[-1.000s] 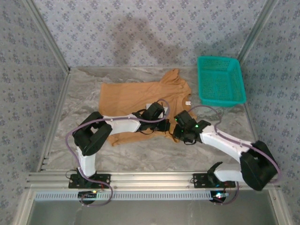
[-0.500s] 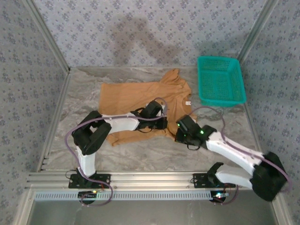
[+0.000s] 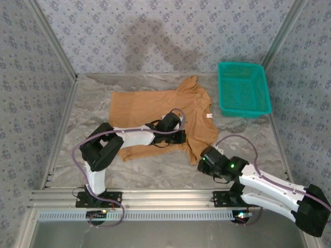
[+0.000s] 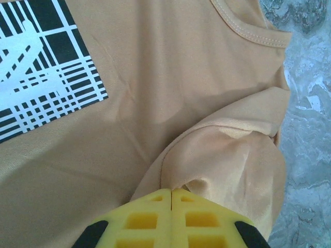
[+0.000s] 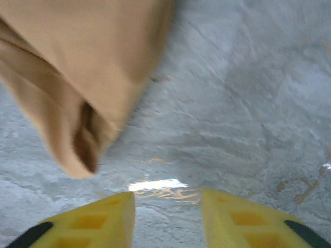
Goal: Fold the inside-out t-shirt
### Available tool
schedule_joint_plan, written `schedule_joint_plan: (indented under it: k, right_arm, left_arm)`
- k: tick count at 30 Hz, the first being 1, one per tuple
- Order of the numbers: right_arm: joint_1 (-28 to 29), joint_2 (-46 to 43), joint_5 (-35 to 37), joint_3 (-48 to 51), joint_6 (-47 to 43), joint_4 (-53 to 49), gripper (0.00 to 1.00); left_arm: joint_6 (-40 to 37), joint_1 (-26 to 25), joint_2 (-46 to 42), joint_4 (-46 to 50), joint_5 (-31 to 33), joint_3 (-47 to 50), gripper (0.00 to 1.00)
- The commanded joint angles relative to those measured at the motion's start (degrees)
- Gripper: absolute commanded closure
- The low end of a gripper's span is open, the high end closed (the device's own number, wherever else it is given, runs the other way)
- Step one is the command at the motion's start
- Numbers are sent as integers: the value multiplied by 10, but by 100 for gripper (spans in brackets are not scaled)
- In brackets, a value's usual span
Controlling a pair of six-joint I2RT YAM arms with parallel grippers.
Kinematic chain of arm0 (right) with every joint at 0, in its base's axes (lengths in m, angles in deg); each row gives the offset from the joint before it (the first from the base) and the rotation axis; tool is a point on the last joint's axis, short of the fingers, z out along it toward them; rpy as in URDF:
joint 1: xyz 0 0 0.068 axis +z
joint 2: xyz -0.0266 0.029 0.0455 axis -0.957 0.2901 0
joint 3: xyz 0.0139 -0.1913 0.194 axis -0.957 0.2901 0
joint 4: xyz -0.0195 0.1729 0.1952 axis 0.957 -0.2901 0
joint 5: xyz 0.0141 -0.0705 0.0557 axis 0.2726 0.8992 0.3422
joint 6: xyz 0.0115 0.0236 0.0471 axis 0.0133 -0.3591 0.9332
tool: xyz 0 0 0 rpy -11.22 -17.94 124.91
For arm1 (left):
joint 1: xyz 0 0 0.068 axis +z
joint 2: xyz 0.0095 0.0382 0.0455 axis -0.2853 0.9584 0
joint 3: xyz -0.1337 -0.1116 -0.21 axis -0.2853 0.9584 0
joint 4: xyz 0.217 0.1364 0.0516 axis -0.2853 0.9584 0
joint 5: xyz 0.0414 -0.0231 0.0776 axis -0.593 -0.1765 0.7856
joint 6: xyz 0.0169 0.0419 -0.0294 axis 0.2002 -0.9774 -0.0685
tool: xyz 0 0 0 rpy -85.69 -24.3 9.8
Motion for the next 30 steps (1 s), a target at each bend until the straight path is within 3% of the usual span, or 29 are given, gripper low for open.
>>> schedule_joint_plan:
  k: [1,3,10,15,17,20,21,30]
  right_arm:
    - [-15,37,36,-62,-42,-33,70]
    - [-21,76,43,-92,-57,-25,76]
    - [-29,251,60,-194,-123,-18,73]
    - [-40,327,90,-232,-153,-29,70]
    - [-54,336,94,-234,-162,-24,76]
    - [-79,335,92,-229,-175,-13,98]
    - [-89,332,84,-228,-181,-10,100]
    - [-155,229,25,-213,-225,-18,100]
  left_arm:
    - [4,-12,7,-3,3,-26,100]
    - [3,-16,8,-2,2,-28,100]
    - [1,-21,7,7,6,-33,100]
    - [-6,-21,3,17,11,-35,100]
    - [-7,-20,0,19,12,-33,100]
    - [-8,-18,-2,20,13,-31,100]
    - [-8,-18,-2,20,12,-32,100]
    - [-7,-16,9,17,-2,-46,100]
